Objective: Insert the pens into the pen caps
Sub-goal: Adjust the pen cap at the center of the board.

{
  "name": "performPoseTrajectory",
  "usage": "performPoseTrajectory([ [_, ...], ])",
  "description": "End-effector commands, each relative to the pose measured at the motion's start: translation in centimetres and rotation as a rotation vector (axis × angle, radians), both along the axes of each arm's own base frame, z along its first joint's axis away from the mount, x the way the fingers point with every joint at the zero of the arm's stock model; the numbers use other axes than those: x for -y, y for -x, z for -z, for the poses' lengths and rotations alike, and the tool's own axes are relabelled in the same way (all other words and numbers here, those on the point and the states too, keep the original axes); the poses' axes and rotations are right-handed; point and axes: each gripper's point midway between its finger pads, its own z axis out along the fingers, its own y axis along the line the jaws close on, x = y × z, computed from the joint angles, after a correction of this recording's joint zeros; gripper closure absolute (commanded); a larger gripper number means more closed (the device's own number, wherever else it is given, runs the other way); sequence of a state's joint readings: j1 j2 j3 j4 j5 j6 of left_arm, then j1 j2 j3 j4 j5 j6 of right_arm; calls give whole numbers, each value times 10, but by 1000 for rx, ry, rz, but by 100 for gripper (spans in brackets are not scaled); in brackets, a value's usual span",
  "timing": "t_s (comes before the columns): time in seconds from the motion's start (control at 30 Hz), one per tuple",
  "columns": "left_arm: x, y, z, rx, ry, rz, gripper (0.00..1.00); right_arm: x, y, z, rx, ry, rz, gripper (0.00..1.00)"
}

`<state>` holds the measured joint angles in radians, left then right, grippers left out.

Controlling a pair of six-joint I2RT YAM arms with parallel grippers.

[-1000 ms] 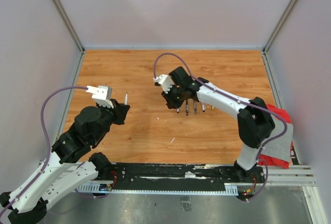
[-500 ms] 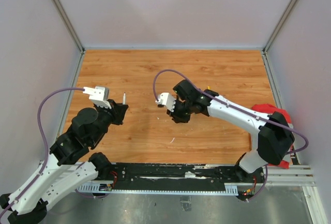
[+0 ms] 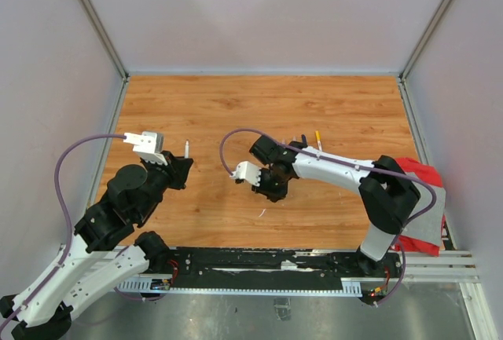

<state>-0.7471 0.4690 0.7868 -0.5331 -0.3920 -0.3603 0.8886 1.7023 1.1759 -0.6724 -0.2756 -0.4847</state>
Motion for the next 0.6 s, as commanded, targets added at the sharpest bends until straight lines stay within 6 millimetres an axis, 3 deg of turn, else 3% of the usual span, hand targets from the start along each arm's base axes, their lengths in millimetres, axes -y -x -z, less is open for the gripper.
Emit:
performPoseTrajectory([
  [0.0,-3,-2,0,6,-1,-21,100,-9,5,1,11,36,-61,97],
  [0.57,-1,-3,2,2,-4,-12,100,-4,10,29,-23,92,-70,83],
])
